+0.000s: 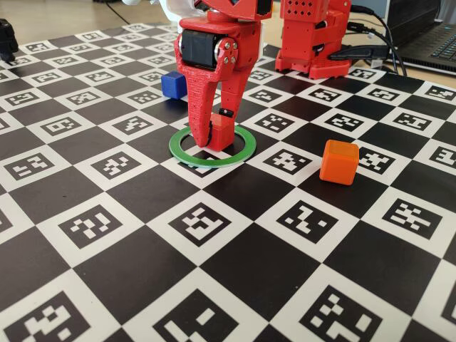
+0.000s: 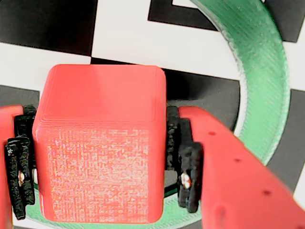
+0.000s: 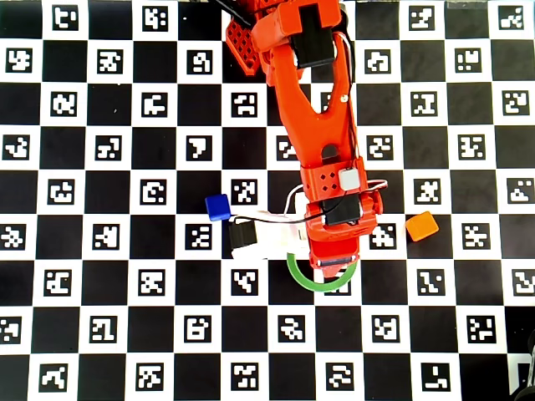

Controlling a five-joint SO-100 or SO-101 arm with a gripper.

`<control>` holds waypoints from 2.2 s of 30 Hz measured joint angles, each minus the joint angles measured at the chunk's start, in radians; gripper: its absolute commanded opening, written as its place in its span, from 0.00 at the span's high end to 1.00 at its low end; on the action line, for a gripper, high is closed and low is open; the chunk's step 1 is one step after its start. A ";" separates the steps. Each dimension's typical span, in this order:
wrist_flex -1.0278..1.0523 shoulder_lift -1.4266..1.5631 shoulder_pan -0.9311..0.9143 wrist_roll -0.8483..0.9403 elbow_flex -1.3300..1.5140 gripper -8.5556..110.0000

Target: Grab the red cube then put it in the green circle then put the blue cube on top and finally the orange cube on top

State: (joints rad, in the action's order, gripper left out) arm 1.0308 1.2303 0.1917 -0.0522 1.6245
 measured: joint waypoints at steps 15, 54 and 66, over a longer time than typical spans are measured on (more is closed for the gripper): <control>0.000 0.000 0.000 -0.035 0.000 0.66; 0.451 0.408 -0.124 0.126 -0.118 0.59; 0.555 0.557 -0.255 0.313 -0.104 0.59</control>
State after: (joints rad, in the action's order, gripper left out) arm 1.5861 1.7871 -0.0629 0.2608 1.5202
